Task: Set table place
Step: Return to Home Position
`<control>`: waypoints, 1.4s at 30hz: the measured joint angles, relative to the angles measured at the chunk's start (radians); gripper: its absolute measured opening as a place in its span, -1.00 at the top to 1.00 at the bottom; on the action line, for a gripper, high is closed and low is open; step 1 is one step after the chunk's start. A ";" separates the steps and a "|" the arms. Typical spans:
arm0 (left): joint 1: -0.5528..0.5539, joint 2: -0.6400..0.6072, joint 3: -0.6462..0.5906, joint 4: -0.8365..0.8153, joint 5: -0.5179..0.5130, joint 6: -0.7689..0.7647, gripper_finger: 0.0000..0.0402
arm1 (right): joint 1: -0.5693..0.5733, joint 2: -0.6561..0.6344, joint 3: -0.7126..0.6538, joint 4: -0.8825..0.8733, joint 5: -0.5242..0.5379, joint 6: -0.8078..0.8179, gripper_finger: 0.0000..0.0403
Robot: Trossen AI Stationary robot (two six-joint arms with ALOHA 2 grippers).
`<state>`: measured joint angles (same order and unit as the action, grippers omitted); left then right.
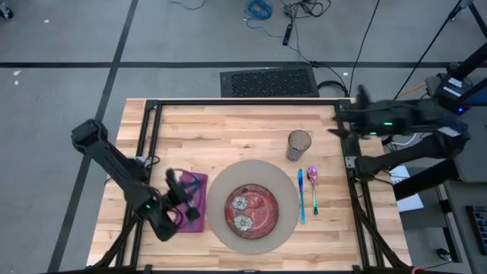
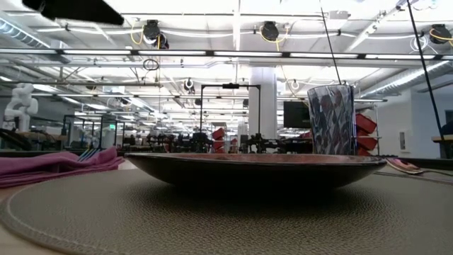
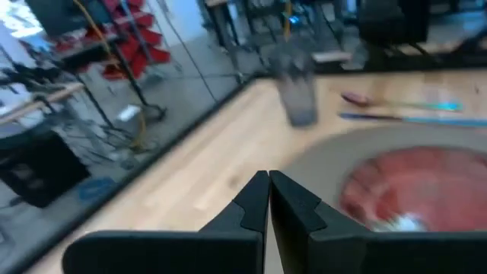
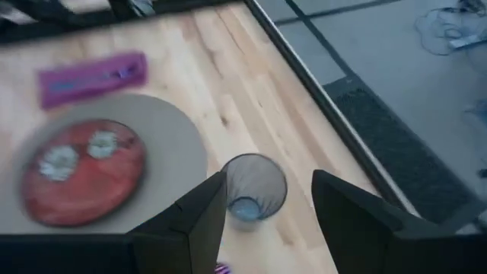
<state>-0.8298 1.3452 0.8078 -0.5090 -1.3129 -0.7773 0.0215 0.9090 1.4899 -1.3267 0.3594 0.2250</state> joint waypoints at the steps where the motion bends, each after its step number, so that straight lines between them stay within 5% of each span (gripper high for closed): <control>1: 0.000 -0.036 0.000 -0.037 -0.016 -0.006 1.00 | 0.027 -0.029 0.013 -0.027 0.011 0.037 0.10; 9: 0.045 -0.408 -0.026 -0.155 0.028 0.207 1.00 | 0.153 -0.237 -0.093 -0.144 0.060 0.245 0.10; 24: 0.135 -0.930 -0.069 -0.123 0.025 0.655 1.00 | 0.145 -0.546 -0.357 0.050 0.289 -0.015 0.10; 29: 0.136 -1.129 -0.228 0.040 0.059 0.787 1.00 | 0.113 -0.644 -0.436 0.071 0.323 -0.043 0.10; 33: 0.137 -1.326 -0.404 0.332 0.187 0.991 1.00 | 0.067 -0.670 -0.523 0.113 0.324 -0.064 0.10; 38: 0.181 -1.341 -0.541 0.741 0.280 1.274 1.00 | 0.025 -0.695 -0.630 0.249 0.316 -0.140 0.10; 42: 0.231 -1.341 -0.556 0.669 0.289 1.253 1.00 | 0.015 -0.753 -0.659 0.274 0.326 -0.143 0.10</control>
<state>-0.5992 0.0044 0.2518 0.1603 -1.0239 0.4755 0.0369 0.1558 0.8311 -1.0527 0.6857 0.0822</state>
